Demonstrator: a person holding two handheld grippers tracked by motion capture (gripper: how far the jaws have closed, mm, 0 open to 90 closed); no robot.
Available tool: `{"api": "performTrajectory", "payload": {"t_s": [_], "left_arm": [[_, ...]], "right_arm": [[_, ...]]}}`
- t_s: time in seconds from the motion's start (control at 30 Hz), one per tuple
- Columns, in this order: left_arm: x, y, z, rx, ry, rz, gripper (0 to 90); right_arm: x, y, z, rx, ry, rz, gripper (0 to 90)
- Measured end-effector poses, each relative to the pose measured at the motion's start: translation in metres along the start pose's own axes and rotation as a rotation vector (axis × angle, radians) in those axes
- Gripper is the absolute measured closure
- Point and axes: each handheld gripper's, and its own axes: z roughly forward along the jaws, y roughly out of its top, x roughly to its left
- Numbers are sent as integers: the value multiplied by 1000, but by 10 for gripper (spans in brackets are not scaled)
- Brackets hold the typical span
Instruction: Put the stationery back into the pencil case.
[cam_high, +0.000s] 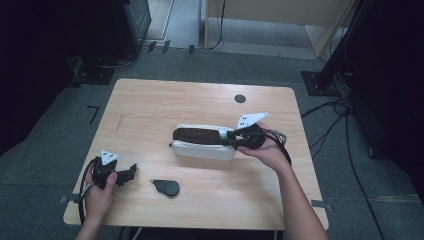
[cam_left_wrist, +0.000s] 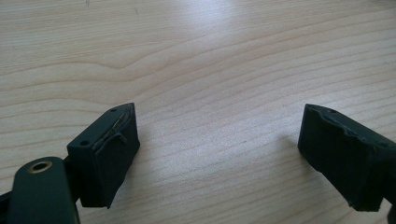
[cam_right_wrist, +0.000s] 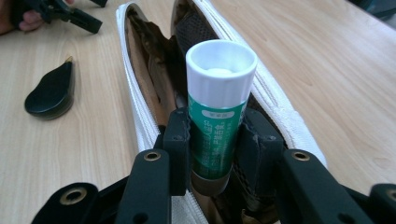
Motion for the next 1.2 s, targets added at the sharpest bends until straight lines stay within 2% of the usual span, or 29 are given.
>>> {"api": "performTrajectory", "payload": {"t_s": [0.23, 0.33, 0.47, 0.53, 0.77, 0.9, 1.0, 1.2], "left_arm": [[0, 0, 0, 1, 0, 1, 125], [0, 0, 0, 1, 0, 1, 125], [0, 0, 0, 1, -2, 3, 125], [0, 0, 0, 0, -3, 3, 125], [0, 0, 0, 1, -3, 3, 125], [0, 0, 0, 0, -4, 5, 125], [0, 0, 0, 0, -4, 5, 125], [0, 0, 0, 1, -4, 5, 125]], "right_arm": [[0, 3, 9, 79, 25, -23, 666], [0, 6, 12, 107, 17, -52, 666], [4, 12, 22, 211, -8, -116, 666], [5, 14, 26, 236, -5, -119, 666], [1, 17, 37, 279, 19, -107, 665], [2, 18, 41, 321, 8, -115, 664], [3, 20, 44, 330, 7, -125, 664], [3, 20, 45, 331, -7, -117, 651]]}}
